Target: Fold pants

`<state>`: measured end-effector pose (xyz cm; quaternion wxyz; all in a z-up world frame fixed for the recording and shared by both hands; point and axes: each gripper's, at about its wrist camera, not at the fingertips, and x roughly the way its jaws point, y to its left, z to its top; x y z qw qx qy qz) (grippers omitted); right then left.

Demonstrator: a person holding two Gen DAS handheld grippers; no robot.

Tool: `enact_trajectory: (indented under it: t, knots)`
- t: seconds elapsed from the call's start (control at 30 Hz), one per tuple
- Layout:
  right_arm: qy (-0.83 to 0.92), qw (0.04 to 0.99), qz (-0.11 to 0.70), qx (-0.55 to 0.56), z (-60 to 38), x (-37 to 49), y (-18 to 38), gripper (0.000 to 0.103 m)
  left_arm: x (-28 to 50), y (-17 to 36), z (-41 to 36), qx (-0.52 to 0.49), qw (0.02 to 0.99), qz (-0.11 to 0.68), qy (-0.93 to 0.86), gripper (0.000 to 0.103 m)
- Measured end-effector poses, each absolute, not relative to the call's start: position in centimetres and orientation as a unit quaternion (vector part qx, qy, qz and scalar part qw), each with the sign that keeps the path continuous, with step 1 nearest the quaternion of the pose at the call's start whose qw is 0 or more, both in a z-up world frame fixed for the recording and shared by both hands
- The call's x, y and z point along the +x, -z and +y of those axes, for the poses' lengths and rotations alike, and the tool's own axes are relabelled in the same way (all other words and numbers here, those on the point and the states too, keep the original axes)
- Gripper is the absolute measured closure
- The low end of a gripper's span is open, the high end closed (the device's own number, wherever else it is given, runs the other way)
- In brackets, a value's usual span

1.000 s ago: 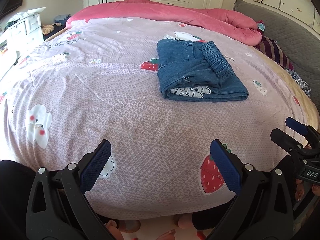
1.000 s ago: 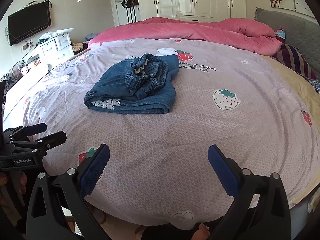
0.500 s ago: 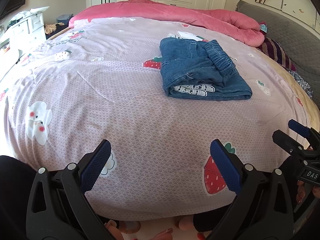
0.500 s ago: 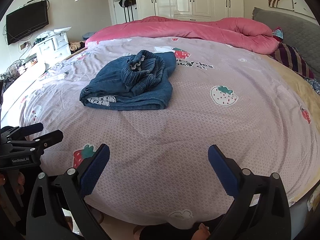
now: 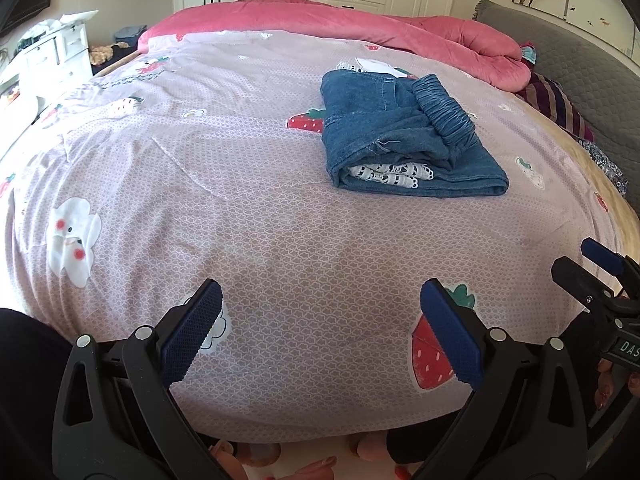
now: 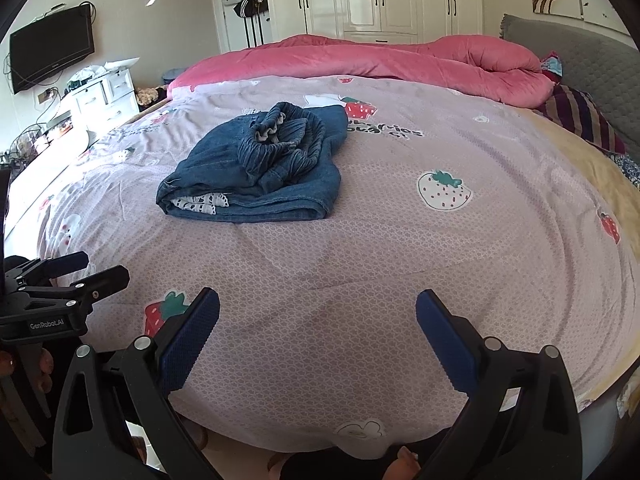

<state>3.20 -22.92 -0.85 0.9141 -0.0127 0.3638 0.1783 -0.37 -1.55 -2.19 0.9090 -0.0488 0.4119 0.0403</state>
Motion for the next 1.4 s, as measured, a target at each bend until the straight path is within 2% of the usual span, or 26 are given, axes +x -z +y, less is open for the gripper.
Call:
enact_trajectory:
  t: [1.4]
  knots:
    - [-0.163, 0.919, 0.358, -0.02, -22.83, 3.1, 0.33, 0.005, -0.11, 1.54, -2.18, -0.021, 0.911, 0.407, -0.057, 0.01]
